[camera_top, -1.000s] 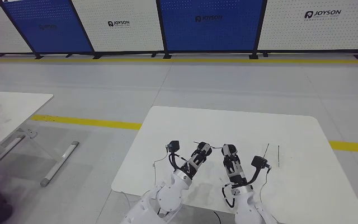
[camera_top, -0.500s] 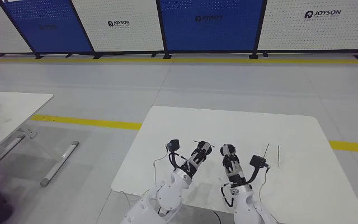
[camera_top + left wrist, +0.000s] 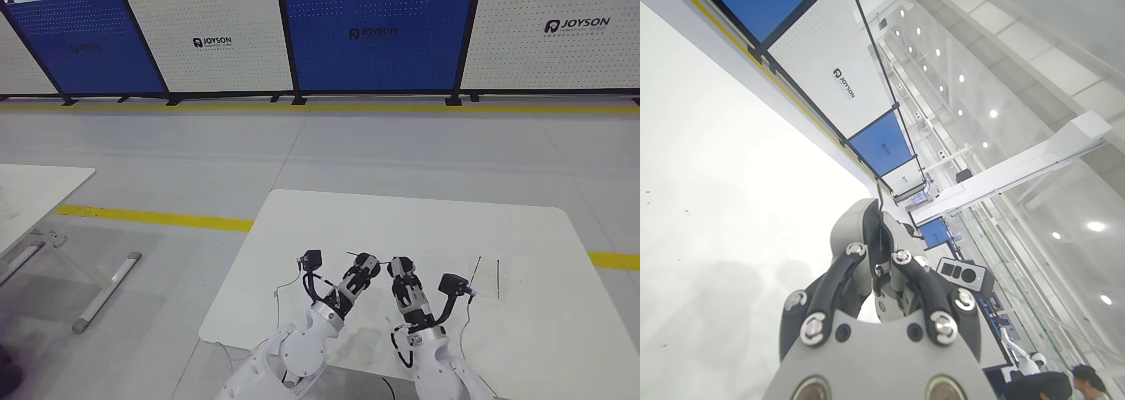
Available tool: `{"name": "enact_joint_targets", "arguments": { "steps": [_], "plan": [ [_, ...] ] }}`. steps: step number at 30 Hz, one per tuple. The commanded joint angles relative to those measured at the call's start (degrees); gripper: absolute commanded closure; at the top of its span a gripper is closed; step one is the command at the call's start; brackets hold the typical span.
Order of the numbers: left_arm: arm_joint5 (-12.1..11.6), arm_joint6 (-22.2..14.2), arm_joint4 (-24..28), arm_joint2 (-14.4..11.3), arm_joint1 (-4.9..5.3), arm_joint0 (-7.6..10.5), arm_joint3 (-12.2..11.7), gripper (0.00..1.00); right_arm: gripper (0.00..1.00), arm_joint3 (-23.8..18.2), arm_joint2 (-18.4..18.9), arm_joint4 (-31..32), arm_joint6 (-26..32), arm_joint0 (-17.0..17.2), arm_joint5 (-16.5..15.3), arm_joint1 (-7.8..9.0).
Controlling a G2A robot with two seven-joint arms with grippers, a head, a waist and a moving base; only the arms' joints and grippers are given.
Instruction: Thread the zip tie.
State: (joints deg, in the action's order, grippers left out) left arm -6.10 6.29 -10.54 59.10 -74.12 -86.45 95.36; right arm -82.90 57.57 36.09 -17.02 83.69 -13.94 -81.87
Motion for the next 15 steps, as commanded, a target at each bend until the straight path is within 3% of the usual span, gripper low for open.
{"name": "enact_joint_targets", "arguments": {
  "steps": [1, 5, 6, 13, 15],
  "plan": [
    [-0.1, 0.0, 0.1, 0.1, 0.0, -0.07, 0.0, 1.0, 1.0, 0.2, 0.0, -0.8, 0.2, -0.1, -1.0, -0.06],
    [-0.4, 0.1, 0.2, 0.3, 0.0, -0.23, -0.2, 1.0, 0.98, 0.6, 0.5, -1.5, 0.4, -0.1, -1.3, -0.1],
    [-0.5, 0.1, 0.3, 0.4, -0.01, -0.24, -0.2, 1.0, 0.84, 0.6, 0.6, -1.5, 0.4, -0.1, -1.2, -0.12],
    [-0.5, 0.5, 0.3, 0.4, -0.12, -0.18, -0.6, 1.0, 0.66, 0.6, 0.9, -0.1, -1.4, 0.4, -0.9, -0.2],
    [-0.5, 0.7, 0.2, 0.4, -0.16, -0.12, -0.7, 1.0, 0.67, 0.3, 1.0, 0.3, -1.8, 0.8, -1.0, -0.19]
  ]
}}
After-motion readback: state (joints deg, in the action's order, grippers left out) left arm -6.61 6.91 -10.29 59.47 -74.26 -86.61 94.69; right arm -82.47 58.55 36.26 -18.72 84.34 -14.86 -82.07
